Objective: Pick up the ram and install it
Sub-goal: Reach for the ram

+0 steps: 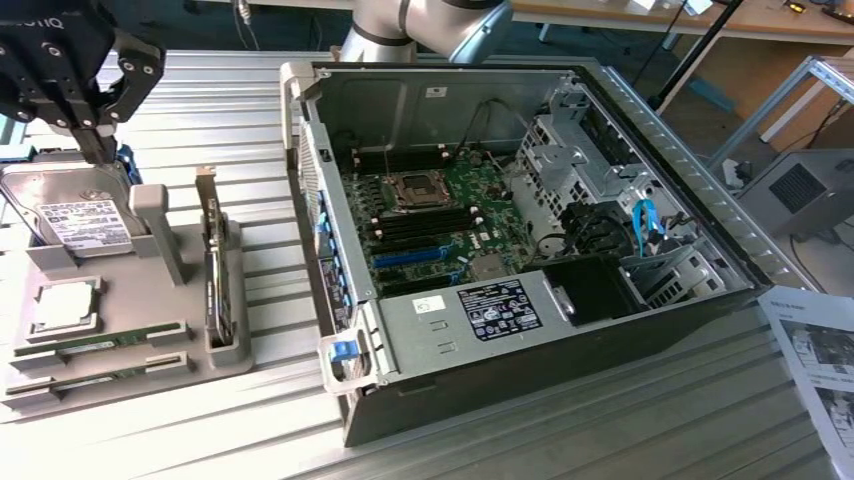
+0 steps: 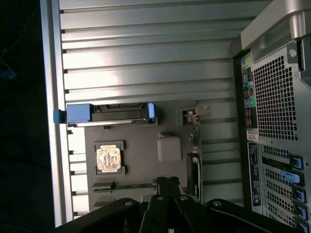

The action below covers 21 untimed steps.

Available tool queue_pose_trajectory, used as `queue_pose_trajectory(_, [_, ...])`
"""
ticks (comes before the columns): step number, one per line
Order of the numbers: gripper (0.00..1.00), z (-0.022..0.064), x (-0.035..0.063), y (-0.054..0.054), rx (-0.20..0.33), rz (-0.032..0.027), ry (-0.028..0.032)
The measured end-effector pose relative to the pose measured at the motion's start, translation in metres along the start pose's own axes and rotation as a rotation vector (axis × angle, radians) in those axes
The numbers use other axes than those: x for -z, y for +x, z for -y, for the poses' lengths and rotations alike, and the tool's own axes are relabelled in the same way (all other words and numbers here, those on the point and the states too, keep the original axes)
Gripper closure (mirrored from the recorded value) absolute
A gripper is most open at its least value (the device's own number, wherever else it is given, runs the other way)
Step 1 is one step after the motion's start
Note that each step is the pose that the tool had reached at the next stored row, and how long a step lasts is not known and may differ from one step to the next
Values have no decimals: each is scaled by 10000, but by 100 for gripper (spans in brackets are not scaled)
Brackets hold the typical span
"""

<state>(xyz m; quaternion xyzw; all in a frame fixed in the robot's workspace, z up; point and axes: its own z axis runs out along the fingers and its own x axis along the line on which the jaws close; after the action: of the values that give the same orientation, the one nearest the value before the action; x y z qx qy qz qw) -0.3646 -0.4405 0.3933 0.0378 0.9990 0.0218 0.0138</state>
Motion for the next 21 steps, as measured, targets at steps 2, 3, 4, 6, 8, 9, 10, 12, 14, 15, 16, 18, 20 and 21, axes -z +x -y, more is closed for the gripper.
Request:
queue_pose_trajectory(2, [89, 31, 2, -1, -1, 0, 0])
queue_pose_trajectory(3, [89, 45, 2, -1, 0, 0, 0])
queue_pose_trajectory(4, [89, 57, 2, 2, 0, 0, 0])
queue_pose_trajectory(6, [89, 77, 4, 15, -1, 0, 0])
queue_pose_trajectory(8, [89, 93, 5, 33, -1, 0, 0])
queue_pose_trajectory(9, [89, 98, 6, 39, 0, -1, 1])
queue_pose_trajectory(10, [89, 98, 6, 39, 0, 0, 0])
queue_pose_trajectory(12, [89, 98, 6, 39, 0, 0, 0])
queue_pose_trajectory(14, [89, 98, 6, 39, 0, 0, 0])
queue_pose_trajectory(15, [89, 98, 6, 42, 0, 0, 1])
queue_pose_trajectory(16, [89, 99, 6, 49, -1, 0, 1])
queue_pose_trajectory(18, [89, 100, 6, 65, 0, 0, 0])
queue_pose_trajectory(20, [89, 101, 7, 80, 0, 0, 0])
queue_pose_trajectory(21, [89, 102, 7, 87, 0, 0, 0])
